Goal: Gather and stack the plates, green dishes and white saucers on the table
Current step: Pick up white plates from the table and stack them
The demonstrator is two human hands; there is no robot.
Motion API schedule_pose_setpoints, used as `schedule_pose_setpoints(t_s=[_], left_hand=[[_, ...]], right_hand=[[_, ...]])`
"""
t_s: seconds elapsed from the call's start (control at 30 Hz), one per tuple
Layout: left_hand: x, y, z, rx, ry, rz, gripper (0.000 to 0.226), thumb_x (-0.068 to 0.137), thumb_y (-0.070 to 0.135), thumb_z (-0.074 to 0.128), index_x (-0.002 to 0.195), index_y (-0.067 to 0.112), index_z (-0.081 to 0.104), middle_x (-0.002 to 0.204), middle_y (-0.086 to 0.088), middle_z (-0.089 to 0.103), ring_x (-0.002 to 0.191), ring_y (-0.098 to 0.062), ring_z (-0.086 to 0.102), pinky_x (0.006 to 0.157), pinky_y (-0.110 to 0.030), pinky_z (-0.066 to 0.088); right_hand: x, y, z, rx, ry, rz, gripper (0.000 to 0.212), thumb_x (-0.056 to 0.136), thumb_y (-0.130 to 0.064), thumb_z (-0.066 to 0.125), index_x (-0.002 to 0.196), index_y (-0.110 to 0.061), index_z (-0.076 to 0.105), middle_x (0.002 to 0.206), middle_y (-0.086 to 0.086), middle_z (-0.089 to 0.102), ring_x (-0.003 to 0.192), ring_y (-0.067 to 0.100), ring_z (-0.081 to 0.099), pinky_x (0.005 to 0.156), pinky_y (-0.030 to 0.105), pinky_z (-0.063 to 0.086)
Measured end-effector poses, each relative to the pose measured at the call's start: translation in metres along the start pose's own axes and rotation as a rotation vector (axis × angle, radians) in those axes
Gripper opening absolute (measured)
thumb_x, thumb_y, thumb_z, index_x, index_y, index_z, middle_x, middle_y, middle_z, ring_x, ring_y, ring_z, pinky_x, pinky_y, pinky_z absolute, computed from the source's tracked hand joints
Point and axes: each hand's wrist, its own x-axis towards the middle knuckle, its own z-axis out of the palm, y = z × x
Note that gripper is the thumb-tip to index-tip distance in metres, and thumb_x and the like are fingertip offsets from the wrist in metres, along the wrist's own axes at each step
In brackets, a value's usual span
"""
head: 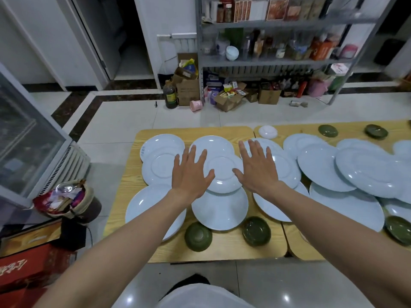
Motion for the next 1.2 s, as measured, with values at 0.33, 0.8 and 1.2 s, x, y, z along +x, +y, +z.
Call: schedule_pose_setpoints(t_s=[0.33,0.8,1.2], left_hand=[[0.036,-0.006,0.030,-0.058,-0.065,-0.005,0.067,0.098,0.057,0.034,0.157,0.027,0.018,0.165,-0.010,0.012,0.152,-0.027,0.007,0.120,-0.046,0.010],[0.064,-0.008,0.089,-0.599,-0.353,-0.451,0.065,0.093,0.046,0.057,0.150,0.023,0.036,0.142,-0.013,0.042,0.131,-0.033,0.043,0.105,-0.045,0.041],[0.078,-0.001,0.119,-0.919,-0.305,-0.693,0.060,0.088,0.031,0.071,0.139,0.010,0.048,0.135,-0.007,0.057,0.123,-0.025,0.053,0.094,-0.027,0.041]], right_hand=[[0.037,-0.003,0.021,0.078,-0.062,0.026,0.081,0.100,-0.052,0.039,0.158,-0.016,-0.004,0.166,0.013,0.003,0.153,0.030,0.001,0.122,0.050,0.006],[0.067,0.002,0.085,1.077,-0.246,0.757,0.059,0.086,-0.033,0.072,0.135,-0.007,0.050,0.130,0.009,0.058,0.102,0.022,0.053,0.080,0.031,0.042],[0.078,0.004,0.117,1.229,-0.270,1.000,0.037,0.078,-0.022,0.079,0.108,-0.011,0.060,0.095,0.002,0.058,0.086,0.023,0.058,0.083,0.035,0.054]])
